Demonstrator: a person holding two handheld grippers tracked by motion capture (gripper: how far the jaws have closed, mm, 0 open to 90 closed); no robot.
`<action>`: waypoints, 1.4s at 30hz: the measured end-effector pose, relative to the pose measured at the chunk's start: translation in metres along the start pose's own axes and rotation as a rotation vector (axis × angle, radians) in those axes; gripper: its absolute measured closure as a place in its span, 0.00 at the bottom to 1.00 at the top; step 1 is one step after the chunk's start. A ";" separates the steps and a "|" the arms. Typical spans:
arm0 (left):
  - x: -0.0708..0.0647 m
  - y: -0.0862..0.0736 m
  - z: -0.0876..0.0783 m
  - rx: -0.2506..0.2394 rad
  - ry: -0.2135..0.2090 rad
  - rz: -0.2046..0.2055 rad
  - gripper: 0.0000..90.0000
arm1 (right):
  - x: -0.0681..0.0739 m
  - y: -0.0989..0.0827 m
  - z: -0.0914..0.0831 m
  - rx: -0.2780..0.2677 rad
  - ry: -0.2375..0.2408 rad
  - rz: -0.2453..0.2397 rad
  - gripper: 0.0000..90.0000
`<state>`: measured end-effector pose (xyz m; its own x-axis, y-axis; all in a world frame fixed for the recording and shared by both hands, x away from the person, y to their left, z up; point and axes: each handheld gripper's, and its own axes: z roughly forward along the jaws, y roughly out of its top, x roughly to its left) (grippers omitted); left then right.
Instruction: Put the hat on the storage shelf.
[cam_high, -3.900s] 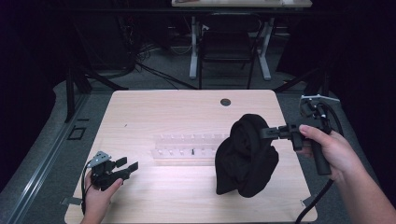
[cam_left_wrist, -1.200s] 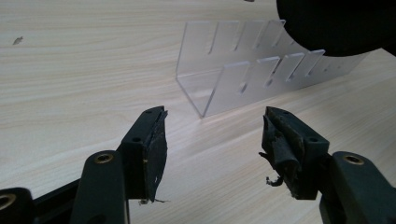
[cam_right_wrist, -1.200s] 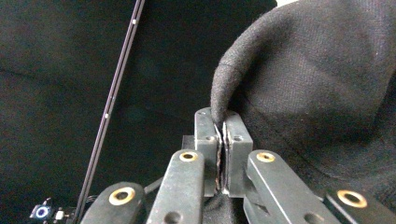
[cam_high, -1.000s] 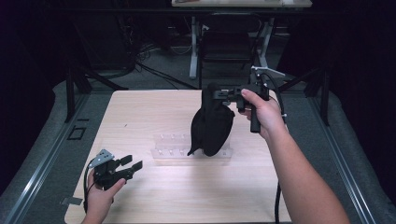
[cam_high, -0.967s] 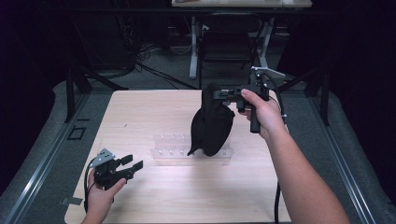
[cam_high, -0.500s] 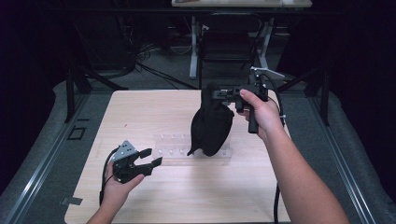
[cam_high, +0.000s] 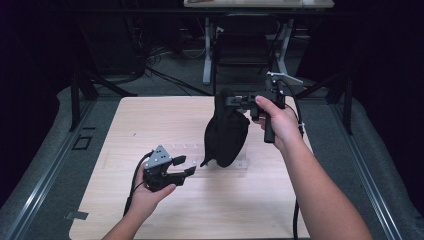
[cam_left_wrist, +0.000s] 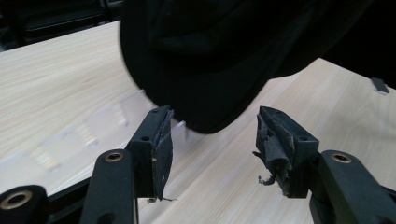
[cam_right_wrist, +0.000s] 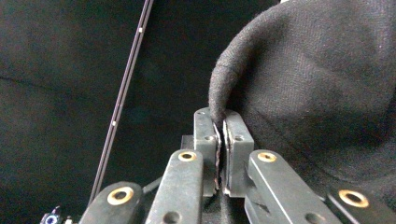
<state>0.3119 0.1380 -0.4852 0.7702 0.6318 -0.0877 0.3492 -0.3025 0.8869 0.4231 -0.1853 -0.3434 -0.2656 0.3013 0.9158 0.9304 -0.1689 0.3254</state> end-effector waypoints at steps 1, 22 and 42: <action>-0.002 0.002 0.002 0.000 -0.004 0.005 0.50 | 0.000 0.000 0.000 0.001 -0.001 -0.001 0.96; -0.033 0.021 0.033 0.053 0.074 0.200 0.90 | -0.001 -0.004 0.007 -0.008 0.041 0.010 0.89; -0.017 -0.002 0.018 0.039 0.108 0.180 0.95 | -0.004 -0.032 -0.062 -0.139 -0.133 -0.126 0.79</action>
<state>0.3076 0.1145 -0.4936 0.7611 0.6372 0.1214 0.2333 -0.4436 0.8653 0.3785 -0.2393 -0.3431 -0.3335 0.4479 0.8295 0.8455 -0.2472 0.4733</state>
